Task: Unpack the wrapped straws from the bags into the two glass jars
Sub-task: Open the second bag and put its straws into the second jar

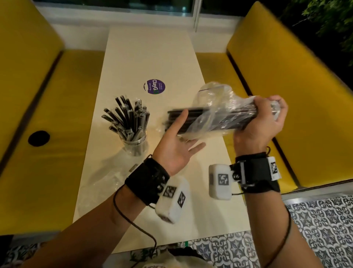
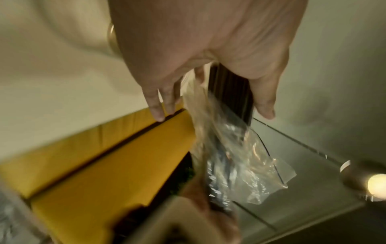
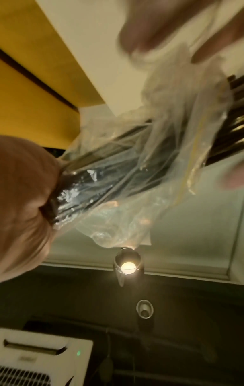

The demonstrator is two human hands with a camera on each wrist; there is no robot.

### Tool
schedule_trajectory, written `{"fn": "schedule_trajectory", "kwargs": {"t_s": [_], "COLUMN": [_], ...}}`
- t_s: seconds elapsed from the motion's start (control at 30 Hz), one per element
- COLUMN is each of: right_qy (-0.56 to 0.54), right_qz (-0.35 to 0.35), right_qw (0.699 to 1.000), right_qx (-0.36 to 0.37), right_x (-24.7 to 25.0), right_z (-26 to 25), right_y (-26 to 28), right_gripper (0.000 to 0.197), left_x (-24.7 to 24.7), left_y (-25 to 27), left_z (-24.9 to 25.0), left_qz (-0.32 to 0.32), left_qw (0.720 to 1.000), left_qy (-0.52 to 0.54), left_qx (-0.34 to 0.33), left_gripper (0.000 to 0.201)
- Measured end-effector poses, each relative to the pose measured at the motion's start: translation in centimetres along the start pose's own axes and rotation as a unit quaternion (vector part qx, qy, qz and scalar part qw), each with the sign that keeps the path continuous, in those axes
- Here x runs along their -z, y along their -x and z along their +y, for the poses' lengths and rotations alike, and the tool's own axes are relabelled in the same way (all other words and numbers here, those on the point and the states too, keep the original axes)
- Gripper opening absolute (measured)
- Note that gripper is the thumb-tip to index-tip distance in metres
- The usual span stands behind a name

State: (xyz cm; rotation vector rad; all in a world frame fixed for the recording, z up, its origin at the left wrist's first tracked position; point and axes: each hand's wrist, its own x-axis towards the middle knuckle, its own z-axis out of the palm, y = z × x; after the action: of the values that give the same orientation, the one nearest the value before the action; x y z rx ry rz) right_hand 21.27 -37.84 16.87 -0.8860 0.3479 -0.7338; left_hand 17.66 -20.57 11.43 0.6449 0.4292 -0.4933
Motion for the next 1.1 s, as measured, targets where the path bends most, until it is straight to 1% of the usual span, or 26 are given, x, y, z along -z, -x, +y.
{"fn": "schedule_trajectory", "kwargs": {"t_s": [0.03, 0.07, 0.1, 0.13, 0.17, 0.2, 0.23, 0.27, 0.3, 0.33, 0.37, 0.43, 0.47, 0.5, 0.53, 0.6, 0.63, 0.67, 0.73, 0.8, 0.87, 0.93, 1.0, 1.03, 1.07, 1.1], "right_qy": [-0.005, -0.009, -0.008, 0.000, 0.017, 0.039, 0.059, 0.080, 0.100, 0.119, 0.135, 0.154, 0.165, 0.179, 0.194, 0.215, 0.223, 0.232, 0.260, 0.291, 0.322, 0.360, 0.396, 0.406, 0.415, 0.427], "right_qz": [0.013, 0.029, 0.046, 0.061, 0.069, 0.070, 0.060, 0.046, 0.029, 0.010, -0.008, -0.039, -0.053, -0.069, -0.084, -0.122, -0.149, -0.180, -0.242, -0.282, -0.318, -0.357, -0.372, -0.374, -0.377, -0.385], "right_qw": [1.000, 0.999, 0.998, 0.996, 0.993, 0.991, 0.989, 0.987, 0.983, 0.979, 0.974, 0.965, 0.960, 0.955, 0.950, 0.939, 0.933, 0.924, 0.901, 0.878, 0.856, 0.834, 0.820, 0.817, 0.813, 0.806], "right_qx": [0.013, 0.029, 0.047, 0.069, 0.090, 0.106, 0.120, 0.134, 0.149, 0.165, 0.182, 0.211, 0.218, 0.225, 0.230, 0.238, 0.240, 0.244, 0.248, 0.254, 0.248, 0.218, 0.180, 0.167, 0.156, 0.145], "right_x": [0.0, 0.1, 0.2, 0.3, 0.2, 0.1, -0.1, -0.3, -0.5, -0.8, -1.0, -1.1, -1.1, -0.9, -0.8, -0.6, -0.6, -0.8, -1.5, -2.6, -3.8, -4.7, -5.5, -5.8, -6.2, -6.5], "right_z": [-0.2, -0.4, -0.3, -0.1, 0.2, 0.7, 1.3, 2.0, 2.6, 3.3, 3.9, 5.0, 5.5, 6.0, 6.3, 7.0, 7.3, 7.4, 7.7, 8.1, 8.6, 9.4, 10.1, 10.3, 10.4, 10.5], "right_y": [-1.2, -2.5, -3.7, -4.6, -5.2, -5.4, -5.4, -5.2, -4.9, -4.6, -4.3, -3.6, -3.2, -2.8, -2.3, -1.3, -0.8, -0.4, 0.1, 0.1, -0.1, -0.3, 0.0, 0.3, 0.6, 0.8], "right_gripper": [0.031, 0.031, 0.031, 0.031, 0.031, 0.030, 0.029, 0.028, 0.027, 0.027, 0.026, 0.026, 0.026, 0.025, 0.024, 0.023, 0.022, 0.020, 0.015, 0.017, 0.019, 0.010, 0.020, 0.024, 0.027, 0.030], "left_x": [0.7, 1.6, 2.3, 3.0, 3.5, 4.3, 4.9, 5.3, 5.3, 5.2, 5.0, 4.8, 4.8, 5.0, 5.2, 5.8, 6.0, 6.1, 6.5, 7.1, 7.6, 8.1, 8.8, 9.0, 9.1, 9.4], "left_y": [0.2, 0.4, 0.7, 0.4, 0.0, -0.8, -1.7, -2.8, -3.6, -4.5, -5.3, -6.9, -7.7, -8.3, -8.8, -9.5, -9.6, -9.7, -9.9, -10.2, -10.4, -10.5, -11.1, -11.4, -11.6, -12.0], "left_z": [-0.3, -0.4, -0.4, -0.4, -0.3, -0.4, -0.7, -1.0, -1.3, -1.7, -1.9, -1.7, -1.5, -1.3, -1.2, -1.1, -1.1, -1.0, -0.9, -0.7, -0.3, -0.2, -0.4, -0.6, -0.8, -0.9], "left_qz": [0.005, 0.017, 0.043, 0.093, 0.153, 0.208, 0.235, 0.239, 0.235, 0.229, 0.225, 0.218, 0.212, 0.203, 0.194, 0.182, 0.178, 0.177, 0.178, 0.170, 0.171, 0.165, 0.169, 0.172, 0.172, 0.153], "left_qw": [1.000, 0.999, 0.998, 0.991, 0.969, 0.924, 0.868, 0.813, 0.769, 0.738, 0.719, 0.704, 0.701, 0.699, 0.700, 0.709, 0.706, 0.696, 0.672, 0.658, 0.648, 0.641, 0.645, 0.644, 0.638, 0.627], "left_qy": [-0.010, -0.014, -0.029, -0.080, -0.175, -0.302, -0.417, -0.504, -0.561, -0.594, -0.610, -0.626, -0.636, -0.644, -0.647, -0.640, -0.642, -0.652, -0.678, -0.694, -0.703, -0.714, -0.711, -0.709, -0.710, -0.717], "left_qx": [-0.013, -0.023, -0.037, -0.060, -0.085, -0.112, -0.136, -0.166, -0.198, -0.225, -0.246, -0.254, -0.245, -0.236, -0.232, -0.236, -0.241, -0.244, -0.239, -0.235, -0.238, -0.230, -0.221, -0.232, -0.244, -0.265], "left_gripper": [0.073, 0.070, 0.058, 0.042, 0.031, 0.036, 0.050, 0.066, 0.082, 0.099, 0.115, 0.139, 0.144, 0.145, 0.140, 0.122, 0.115, 0.112, 0.112, 0.112, 0.101, 0.095, 0.099, 0.102, 0.105, 0.103]}}
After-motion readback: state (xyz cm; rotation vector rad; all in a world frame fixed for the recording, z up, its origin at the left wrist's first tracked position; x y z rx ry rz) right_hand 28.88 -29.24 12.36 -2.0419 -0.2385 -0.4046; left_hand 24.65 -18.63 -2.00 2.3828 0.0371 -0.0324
